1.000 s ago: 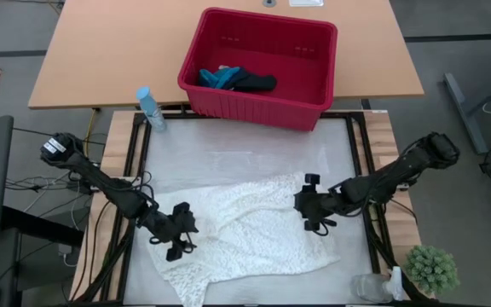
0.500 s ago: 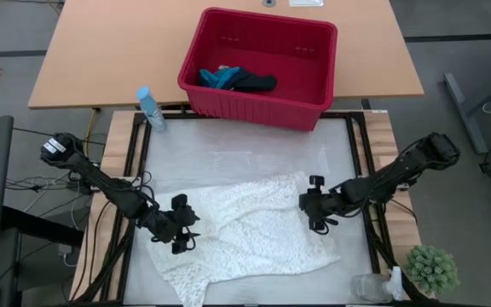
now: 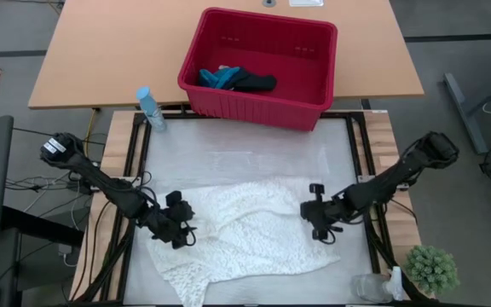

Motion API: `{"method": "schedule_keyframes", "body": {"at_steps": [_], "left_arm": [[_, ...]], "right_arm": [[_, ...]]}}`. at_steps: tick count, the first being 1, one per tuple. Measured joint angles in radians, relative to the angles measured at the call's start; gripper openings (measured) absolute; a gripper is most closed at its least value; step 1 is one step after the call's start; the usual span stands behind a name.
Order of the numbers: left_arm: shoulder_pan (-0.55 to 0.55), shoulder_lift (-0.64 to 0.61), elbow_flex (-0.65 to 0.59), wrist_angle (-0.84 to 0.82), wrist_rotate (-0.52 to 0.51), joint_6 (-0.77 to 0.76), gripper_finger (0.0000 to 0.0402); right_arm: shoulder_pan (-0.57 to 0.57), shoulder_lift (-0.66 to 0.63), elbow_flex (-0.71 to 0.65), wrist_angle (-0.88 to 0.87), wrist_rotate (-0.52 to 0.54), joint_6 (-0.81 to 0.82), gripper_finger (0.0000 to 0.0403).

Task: Fold Laundry from Bin
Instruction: Fold the white shirt

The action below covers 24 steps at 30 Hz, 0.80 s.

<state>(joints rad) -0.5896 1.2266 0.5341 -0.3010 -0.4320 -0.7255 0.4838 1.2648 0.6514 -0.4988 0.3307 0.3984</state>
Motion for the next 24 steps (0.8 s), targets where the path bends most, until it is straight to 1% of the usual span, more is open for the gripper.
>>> {"method": "schedule_keyframes", "body": {"at_steps": [3,7,12,14,17,18,20,23,24], "left_arm": [[0.0,0.002,-0.038,-0.004,0.002,-0.032,0.024],[0.0,0.002,-0.071,0.003,0.006,-0.056,0.024],[0.0,0.002,-0.09,0.01,0.007,-0.085,0.024],[0.0,0.002,-0.093,0.007,0.006,-0.092,0.024],[0.0,0.002,-0.094,0.009,0.005,-0.092,0.024],[0.0,0.002,-0.094,0.008,0.003,-0.092,0.024],[0.0,0.002,-0.094,0.008,0.003,-0.092,0.024],[0.0,0.002,-0.094,0.008,0.004,-0.093,0.024],[0.0,0.002,-0.094,0.008,0.004,-0.095,0.024]], "right_arm": [[0.032,0.0,0.0,-0.104,0.001,0.098,0.0048],[0.031,-0.004,0.002,-0.236,0.021,0.205,0.0071],[-0.007,-0.004,0.043,-0.264,0.038,0.185,0.0087],[-0.033,-0.004,0.073,-0.308,0.102,0.206,0.0086],[-0.101,-0.004,0.103,-0.358,0.237,0.325,0.0083],[-0.13,-0.004,0.111,-0.365,0.248,0.357,0.0083],[-0.198,-0.004,0.129,-0.392,0.218,0.368,0.0088],[-0.278,-0.005,0.134,-0.451,0.058,0.357,0.0106],[-0.295,-0.005,0.127,-0.452,0.037,0.366,0.0113]]}}
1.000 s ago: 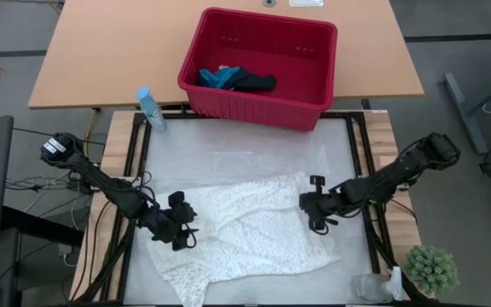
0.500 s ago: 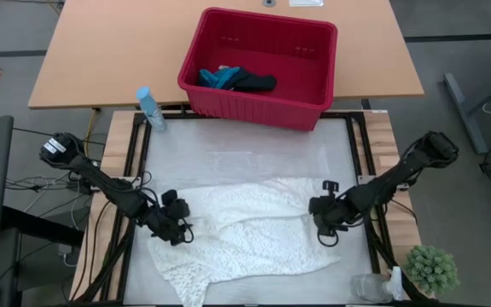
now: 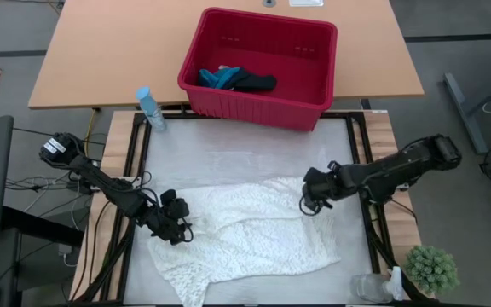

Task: Fold Laundry from Bin
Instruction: Fold the white shirt

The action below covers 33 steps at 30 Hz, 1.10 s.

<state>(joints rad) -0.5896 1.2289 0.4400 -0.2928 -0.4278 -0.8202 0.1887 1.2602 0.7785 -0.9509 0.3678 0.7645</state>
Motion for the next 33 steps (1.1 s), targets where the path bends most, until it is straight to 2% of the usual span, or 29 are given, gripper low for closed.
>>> {"method": "schedule_keyframes", "body": {"at_steps": [4,7,11,14,21,27,30,33], "left_arm": [[0.0,0.0,0.0,0.0,-0.022,0.013,0.024],[0.0,0.0,0.0,0.0,-0.038,0.014,0.024],[0.0,0.0,0.0,0.0,-0.03,0.013,0.024],[0.0,0.0,0.0,0.001,-0.029,0.013,0.024],[0.0,0.0,0.0,0.004,-0.031,0.014,0.024],[0.0,0.0,0.0,0.019,-0.031,0.014,0.024],[0.0,0.0,0.0,0.02,-0.032,0.013,0.024],[0.0,0.0,0.0,0.021,-0.033,0.013,0.024]], "right_arm": [[-0.071,0.004,-0.034,0.154,0.021,0.049,0.0147],[-0.137,0.003,-0.037,0.247,-0.027,0.043,0.0183],[-0.203,0.007,-0.039,0.254,-0.045,0.07,0.023],[-0.232,0.012,-0.04,0.219,-0.046,0.1,0.0246],[-0.235,0.043,-0.066,0.268,-0.032,0.145,0.0244],[-0.234,0.123,-0.084,0.285,-0.072,0.147,0.0232],[-0.234,0.154,-0.084,0.296,-0.079,0.148,0.0219],[-0.235,0.173,-0.084,0.297,-0.078,0.152,0.0189]]}}
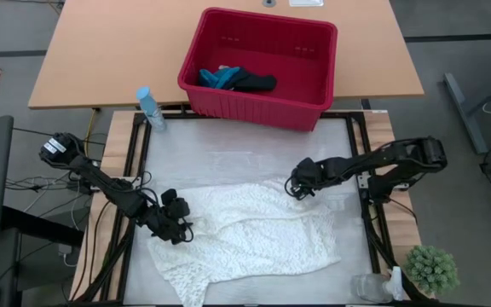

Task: Fold Laundry from Bin
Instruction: Fold the white shirt

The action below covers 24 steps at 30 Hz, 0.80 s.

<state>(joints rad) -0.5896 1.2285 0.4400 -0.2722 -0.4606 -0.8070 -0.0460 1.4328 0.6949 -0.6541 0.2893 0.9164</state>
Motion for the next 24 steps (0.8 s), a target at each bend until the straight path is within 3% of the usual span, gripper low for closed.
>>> {"method": "schedule_keyframes", "body": {"at_steps": [7,11,14,18,24], "left_arm": [[0.0,0.0,0.0,0.0,0.0,-0.01,0.024],[0.0,0.0,0.0,0.0,-0.003,-0.01,0.024],[0.0,0.0,0.0,-0.002,-0.014,-0.01,0.024],[0.0,0.0,-0.019,0.009,-0.06,-0.011,0.024],[0.001,-0.002,-0.158,0.167,-0.125,-0.082,0.024]], "right_arm": [[0.0,0.005,0.002,-0.057,0.013,0.019,0.0063],[0.0,0.004,0.002,-0.123,0.014,0.026,0.0021],[0.001,0.004,0.002,-0.155,0.012,0.026,0.0017],[0.011,-0.014,0.002,-0.158,0.001,0.021,0.005],[0.042,-0.054,0.002,-0.158,0.001,0.026,0.0079]]}}
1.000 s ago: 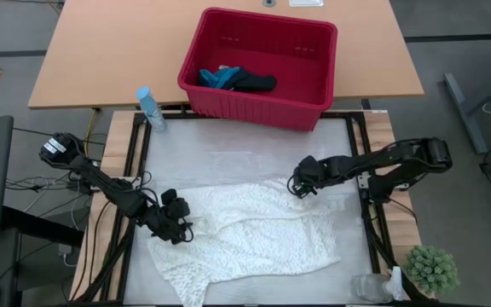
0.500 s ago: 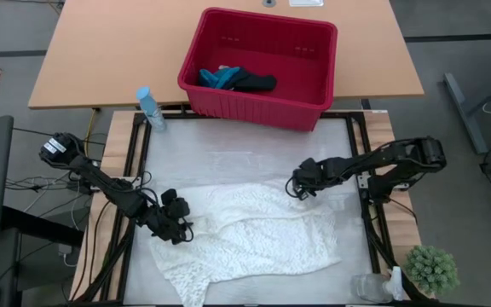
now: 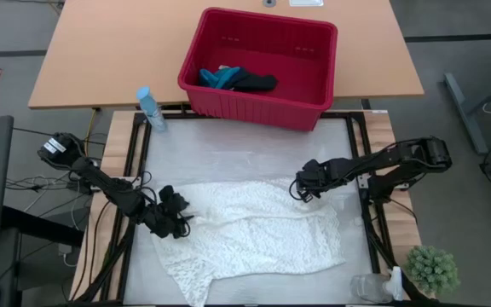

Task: Fold Laundry from Bin
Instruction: Fold the white shirt

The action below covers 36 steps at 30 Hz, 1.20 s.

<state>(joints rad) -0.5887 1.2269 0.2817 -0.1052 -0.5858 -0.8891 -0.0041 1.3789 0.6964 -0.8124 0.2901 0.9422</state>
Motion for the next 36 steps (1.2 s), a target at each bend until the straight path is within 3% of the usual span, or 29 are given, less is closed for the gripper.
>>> {"method": "schedule_keyframes", "body": {"at_steps": [6,16,25,36], "left_arm": [[0.006,-0.003,-0.065,0.027,-0.004,-0.118,0.0209],[0.007,-0.003,-0.069,0.0,0.004,-0.142,0.0109],[0.007,0.001,-0.074,0.04,0.003,-0.087,0.0083],[0.007,0.002,-0.074,0.052,0.009,-0.075,0.0111]], "right_arm": [[0.018,-0.02,0.0,-0.029,-0.001,0.021,0.0077],[0.065,-0.019,0.0,-0.355,0.007,0.212,0.0066],[0.097,-0.046,0.003,-0.041,0.051,0.049,0.0079],[-0.008,-0.037,0.003,0.001,0.068,-0.051,0.019]]}}
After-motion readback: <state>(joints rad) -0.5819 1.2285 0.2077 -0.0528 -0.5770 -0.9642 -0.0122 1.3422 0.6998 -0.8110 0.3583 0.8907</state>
